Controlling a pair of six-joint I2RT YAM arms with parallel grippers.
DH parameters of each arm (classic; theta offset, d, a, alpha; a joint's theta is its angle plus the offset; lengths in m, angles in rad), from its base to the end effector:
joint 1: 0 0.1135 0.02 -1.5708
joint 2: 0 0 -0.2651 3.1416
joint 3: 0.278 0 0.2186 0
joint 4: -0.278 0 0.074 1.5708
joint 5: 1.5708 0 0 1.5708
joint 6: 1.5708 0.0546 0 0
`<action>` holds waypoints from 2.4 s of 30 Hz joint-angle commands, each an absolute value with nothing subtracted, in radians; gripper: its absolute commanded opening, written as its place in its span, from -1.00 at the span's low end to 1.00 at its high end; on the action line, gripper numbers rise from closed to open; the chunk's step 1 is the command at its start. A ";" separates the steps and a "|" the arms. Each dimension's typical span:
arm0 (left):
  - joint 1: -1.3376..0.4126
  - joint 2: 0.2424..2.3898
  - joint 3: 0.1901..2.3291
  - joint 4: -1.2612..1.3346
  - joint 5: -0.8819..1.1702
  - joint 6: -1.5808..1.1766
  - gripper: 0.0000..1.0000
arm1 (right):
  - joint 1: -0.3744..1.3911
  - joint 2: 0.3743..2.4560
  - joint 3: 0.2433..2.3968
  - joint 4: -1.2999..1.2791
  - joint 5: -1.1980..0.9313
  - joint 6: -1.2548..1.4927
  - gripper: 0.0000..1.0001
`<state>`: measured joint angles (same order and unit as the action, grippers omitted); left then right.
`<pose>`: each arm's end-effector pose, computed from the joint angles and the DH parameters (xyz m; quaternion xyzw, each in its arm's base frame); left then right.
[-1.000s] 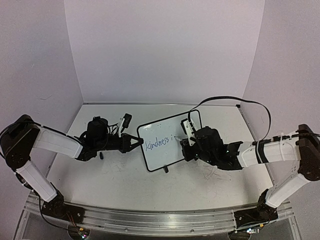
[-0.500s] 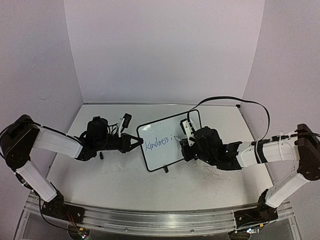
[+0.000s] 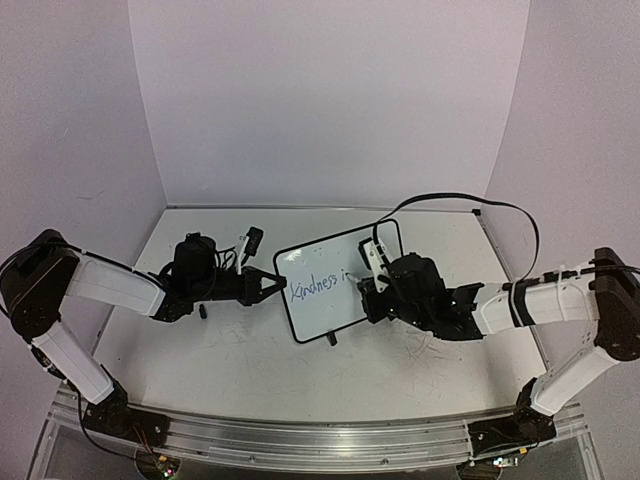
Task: Write a sentence on the whiteboard
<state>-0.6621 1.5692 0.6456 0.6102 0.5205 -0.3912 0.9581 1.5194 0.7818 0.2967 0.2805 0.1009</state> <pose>0.2275 -0.2118 0.2097 0.2555 0.7540 -0.4656 0.3867 0.1945 0.2504 0.2273 -0.2795 0.7918 0.1659 0.5172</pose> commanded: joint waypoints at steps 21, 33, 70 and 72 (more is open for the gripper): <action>-0.661 1.539 0.650 0.574 0.520 -0.367 -1.00 | 0.963 1.521 0.784 0.286 0.337 0.124 -1.00; -0.661 1.535 0.649 0.574 0.518 -0.371 -1.00 | 0.963 1.513 0.766 0.282 0.339 0.126 -1.00; -0.661 1.536 0.653 0.574 0.519 -0.371 -1.00 | 0.991 1.504 0.779 0.290 0.334 0.134 -1.00; -0.661 1.536 0.652 0.573 0.517 -0.370 -1.00 | 0.990 1.489 0.779 0.294 0.352 0.139 -1.00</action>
<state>-0.6621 1.5681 0.6456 0.6094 0.5209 -0.3908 0.9852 1.5188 0.7643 0.2754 0.3069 0.1167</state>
